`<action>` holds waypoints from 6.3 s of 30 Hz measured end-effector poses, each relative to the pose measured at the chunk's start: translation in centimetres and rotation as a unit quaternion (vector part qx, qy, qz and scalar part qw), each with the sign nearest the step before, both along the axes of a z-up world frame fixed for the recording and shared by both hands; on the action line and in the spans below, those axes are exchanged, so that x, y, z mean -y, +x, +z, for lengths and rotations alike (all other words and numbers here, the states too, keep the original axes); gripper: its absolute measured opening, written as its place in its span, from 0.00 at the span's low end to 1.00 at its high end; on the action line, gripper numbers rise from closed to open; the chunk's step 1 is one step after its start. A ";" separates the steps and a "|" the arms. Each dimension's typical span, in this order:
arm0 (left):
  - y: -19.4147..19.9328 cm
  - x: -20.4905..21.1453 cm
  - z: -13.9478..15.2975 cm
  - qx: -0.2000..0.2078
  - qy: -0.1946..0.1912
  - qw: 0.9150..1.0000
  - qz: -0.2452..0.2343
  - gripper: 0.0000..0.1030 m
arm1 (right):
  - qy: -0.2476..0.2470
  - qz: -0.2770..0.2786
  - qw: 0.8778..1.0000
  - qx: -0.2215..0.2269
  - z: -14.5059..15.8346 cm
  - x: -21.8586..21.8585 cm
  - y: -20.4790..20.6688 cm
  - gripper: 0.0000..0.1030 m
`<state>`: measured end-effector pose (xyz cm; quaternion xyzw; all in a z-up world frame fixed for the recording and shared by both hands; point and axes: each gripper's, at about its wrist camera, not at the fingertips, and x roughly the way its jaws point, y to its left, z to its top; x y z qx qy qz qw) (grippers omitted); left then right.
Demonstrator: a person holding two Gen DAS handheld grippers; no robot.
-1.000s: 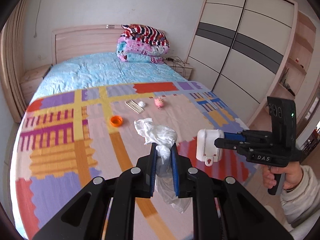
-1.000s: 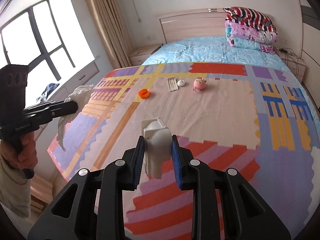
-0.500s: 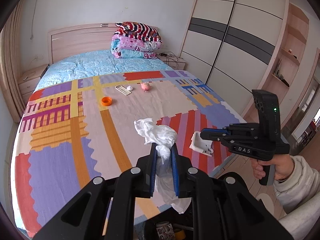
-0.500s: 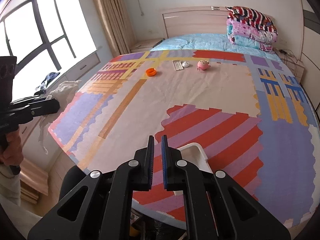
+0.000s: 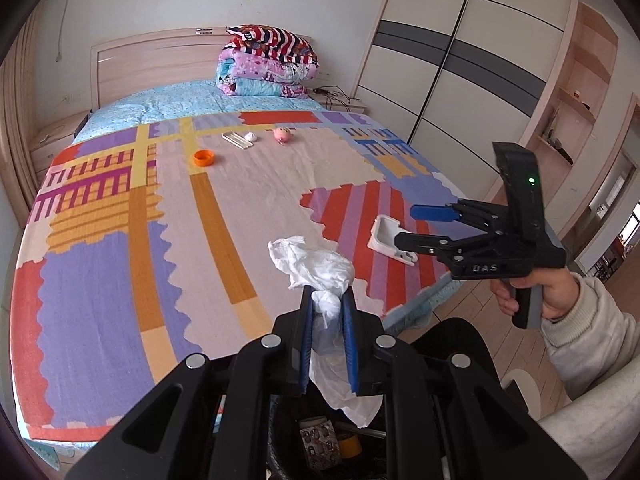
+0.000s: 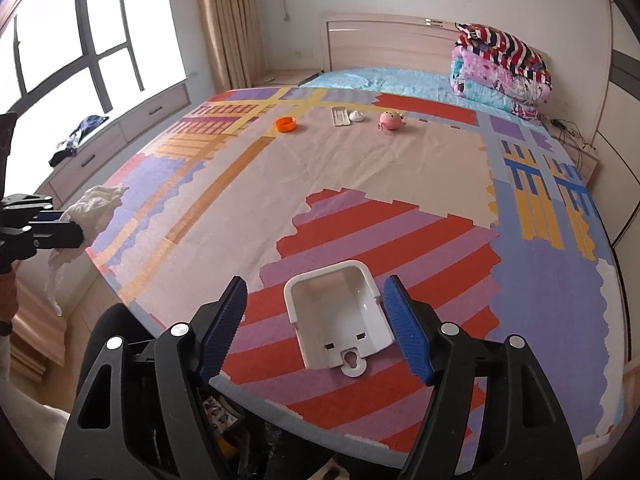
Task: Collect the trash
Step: 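Carry the white bag and white holder in both grippers over the trash bin, then open both grippers to drop the bag and holder into the bin, then move both tools back over the bed toward the orange cap and pig toy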
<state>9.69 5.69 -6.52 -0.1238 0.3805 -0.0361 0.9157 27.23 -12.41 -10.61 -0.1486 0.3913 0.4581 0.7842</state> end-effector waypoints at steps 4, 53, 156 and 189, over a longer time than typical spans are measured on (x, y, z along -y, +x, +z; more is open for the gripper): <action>-0.1 0.9 -0.6 -0.007 0.001 1.000 -0.012 0.13 | -0.008 0.017 1.000 0.000 -0.9 -0.3 0.1 0.74; -3.2 5.5 -6.8 -0.085 -0.017 0.995 -0.053 0.13 | 0.015 0.069 0.997 -0.010 0.5 1.8 -9.6 0.54; -0.4 1.9 -0.7 -0.019 0.036 0.999 -0.003 0.44 | 0.013 0.042 0.999 0.011 2.6 0.2 -7.0 0.61; 17.6 -11.3 -1.0 -0.041 0.077 0.995 0.042 0.44 | 0.031 -0.062 0.997 0.015 4.1 -9.4 13.0 0.61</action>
